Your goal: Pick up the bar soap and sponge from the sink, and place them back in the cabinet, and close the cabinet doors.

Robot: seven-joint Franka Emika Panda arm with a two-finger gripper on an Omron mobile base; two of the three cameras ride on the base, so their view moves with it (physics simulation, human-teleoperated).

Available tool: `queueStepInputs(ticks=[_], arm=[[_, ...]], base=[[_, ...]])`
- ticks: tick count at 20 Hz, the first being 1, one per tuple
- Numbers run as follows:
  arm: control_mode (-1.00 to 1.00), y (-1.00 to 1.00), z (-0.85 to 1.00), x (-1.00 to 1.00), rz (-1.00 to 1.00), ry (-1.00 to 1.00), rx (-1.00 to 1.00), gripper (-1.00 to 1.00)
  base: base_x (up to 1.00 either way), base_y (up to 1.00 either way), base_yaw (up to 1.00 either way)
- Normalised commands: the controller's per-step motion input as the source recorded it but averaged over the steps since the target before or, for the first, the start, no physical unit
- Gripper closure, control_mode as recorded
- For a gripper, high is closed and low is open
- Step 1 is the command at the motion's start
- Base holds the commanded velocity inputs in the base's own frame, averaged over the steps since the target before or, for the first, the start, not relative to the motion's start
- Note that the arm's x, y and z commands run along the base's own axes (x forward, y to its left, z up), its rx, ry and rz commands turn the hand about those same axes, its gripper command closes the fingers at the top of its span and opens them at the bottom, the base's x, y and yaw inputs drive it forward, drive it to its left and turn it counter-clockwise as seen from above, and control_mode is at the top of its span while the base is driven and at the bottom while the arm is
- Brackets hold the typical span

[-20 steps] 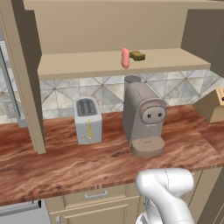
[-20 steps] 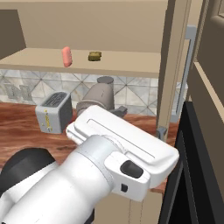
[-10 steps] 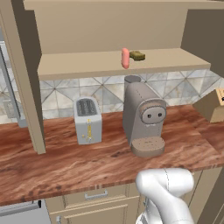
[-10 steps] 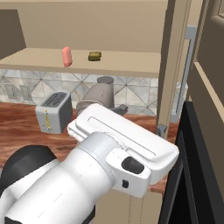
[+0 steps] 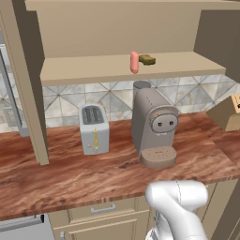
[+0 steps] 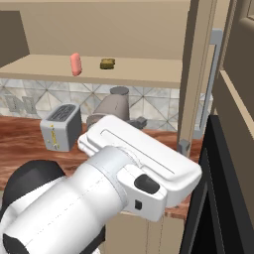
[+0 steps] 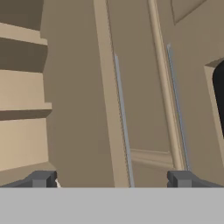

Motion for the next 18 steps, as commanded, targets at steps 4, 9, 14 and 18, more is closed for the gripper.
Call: queueStepInputs(ticks=[4, 9, 14, 18], arm=[[-1.0, 0.0, 0.0, 0.11, -0.1, 0.0, 0.0, -1.0], [-1.0, 0.0, 0.0, 0.07, -0.1, 0.0, 0.0, -1.0], [-1.0, 0.0, 0.0, 0.1, -0.07, 0.0, 0.0, -1.0], [-1.0, -0.01, 0.0, 0.04, -0.05, 0.0, 0.0, -1.0]], base=[[0.0, 0.0, 0.0], [0.0, 0.0, 0.0], [0.0, 0.0, 0.0], [0.0, 0.0, 0.0]])
